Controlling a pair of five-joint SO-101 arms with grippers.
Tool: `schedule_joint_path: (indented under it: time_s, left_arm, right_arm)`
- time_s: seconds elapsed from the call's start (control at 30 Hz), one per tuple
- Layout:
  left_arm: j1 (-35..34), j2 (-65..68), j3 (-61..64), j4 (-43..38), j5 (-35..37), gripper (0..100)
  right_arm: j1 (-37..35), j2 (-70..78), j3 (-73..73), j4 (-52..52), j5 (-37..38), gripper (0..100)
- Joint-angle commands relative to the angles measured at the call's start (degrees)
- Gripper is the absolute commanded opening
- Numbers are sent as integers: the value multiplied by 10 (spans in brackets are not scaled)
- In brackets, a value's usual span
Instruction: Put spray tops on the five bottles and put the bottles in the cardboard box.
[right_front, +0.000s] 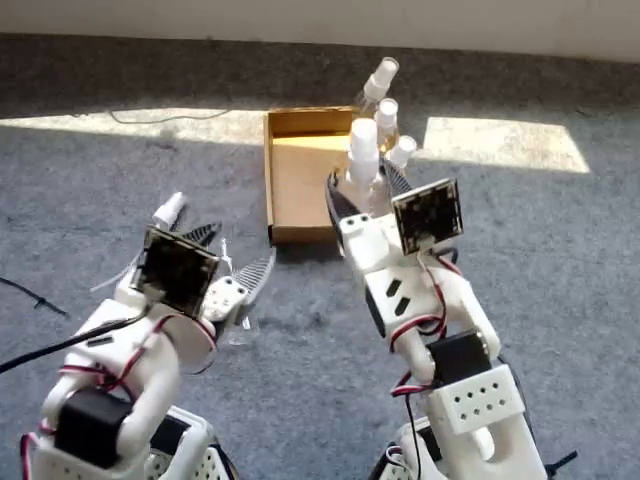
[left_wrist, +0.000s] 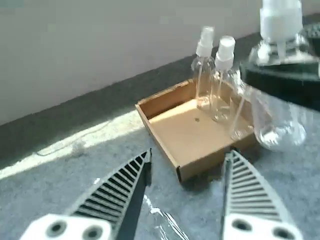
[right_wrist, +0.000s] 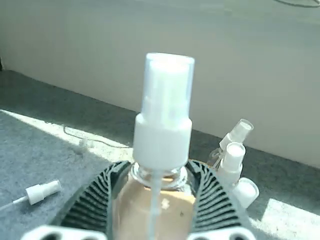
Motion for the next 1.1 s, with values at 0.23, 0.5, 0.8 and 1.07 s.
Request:
schedule_joint_path:
  time_s: [0.23, 0.5, 0.8, 1.07]
  left_arm:
    - [145, -8, 161, -156, -19, 298]
    - [143, -7, 163, -157, -18, 298]
    - [143, -7, 200, -195, -18, 298]
    - [103, -7, 200, -198, -21, 298]
  right_arm:
    - [-83, 64, -141, 124, -6, 4]
    - [-102, -114, -15, 158, -6, 4]
    - [-101, -236, 40, 247, -6, 4]
    - [-99, -238, 42, 247, -6, 4]
